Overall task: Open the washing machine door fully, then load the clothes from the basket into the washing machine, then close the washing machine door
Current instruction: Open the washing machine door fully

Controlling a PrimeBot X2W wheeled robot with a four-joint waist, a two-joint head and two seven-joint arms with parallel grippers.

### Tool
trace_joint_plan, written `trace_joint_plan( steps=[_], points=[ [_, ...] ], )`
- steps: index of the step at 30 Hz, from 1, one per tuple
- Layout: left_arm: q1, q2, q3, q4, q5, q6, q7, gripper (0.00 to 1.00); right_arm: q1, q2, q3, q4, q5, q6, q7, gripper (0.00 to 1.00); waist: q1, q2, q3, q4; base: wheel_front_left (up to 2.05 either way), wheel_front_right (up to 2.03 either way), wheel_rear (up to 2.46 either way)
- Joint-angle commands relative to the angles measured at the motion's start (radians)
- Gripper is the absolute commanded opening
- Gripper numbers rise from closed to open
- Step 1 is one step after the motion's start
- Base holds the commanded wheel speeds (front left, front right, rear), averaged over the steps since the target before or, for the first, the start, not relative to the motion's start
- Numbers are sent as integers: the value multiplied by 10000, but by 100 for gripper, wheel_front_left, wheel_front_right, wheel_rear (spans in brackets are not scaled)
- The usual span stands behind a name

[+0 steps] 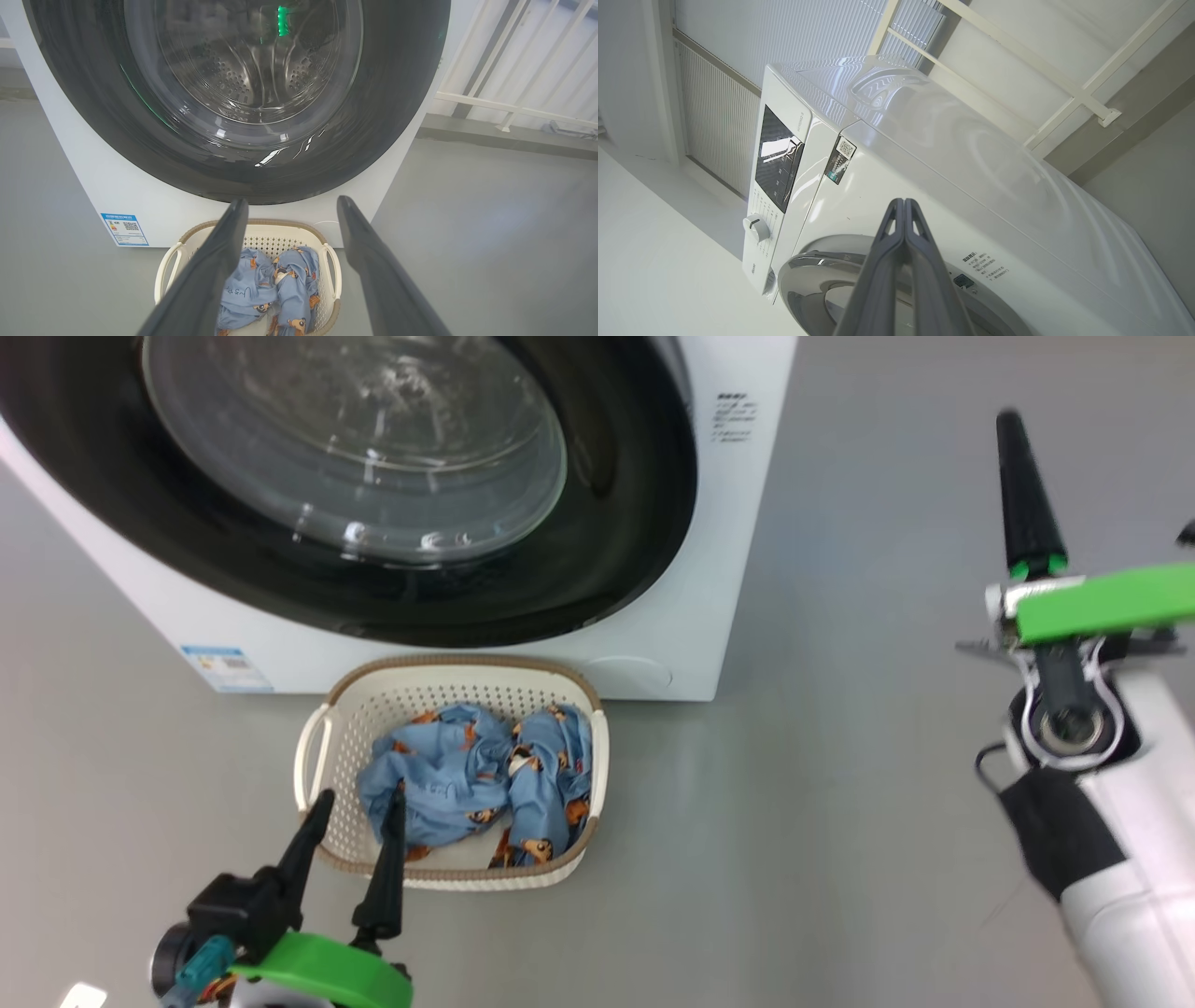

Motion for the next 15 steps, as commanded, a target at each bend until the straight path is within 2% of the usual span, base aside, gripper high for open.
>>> trace_joint_plan(
  steps=[1,8,13,15],
  points=[
    [-444,174,204,-271,-57,-16,-136,100,-454,-159,379,-209,358,16,240,0,0,0,380,326,0,0,0],
    [-857,180,-194,-246,-284,-16,-136,100,-1578,-829,952,209,1978,16,1840,0,0,0,948,698,0,0,0],
    [-1120,199,-353,-277,-409,-16,-136,100,-2221,-991,1030,375,2852,16,3364,0,0,0,1388,869,0,0,0],
    [-1180,197,-372,-288,-427,-16,-136,100,-2346,-1013,1006,397,2959,16,3613,0,0,0,1478,895,0,0,0]
  ],
)
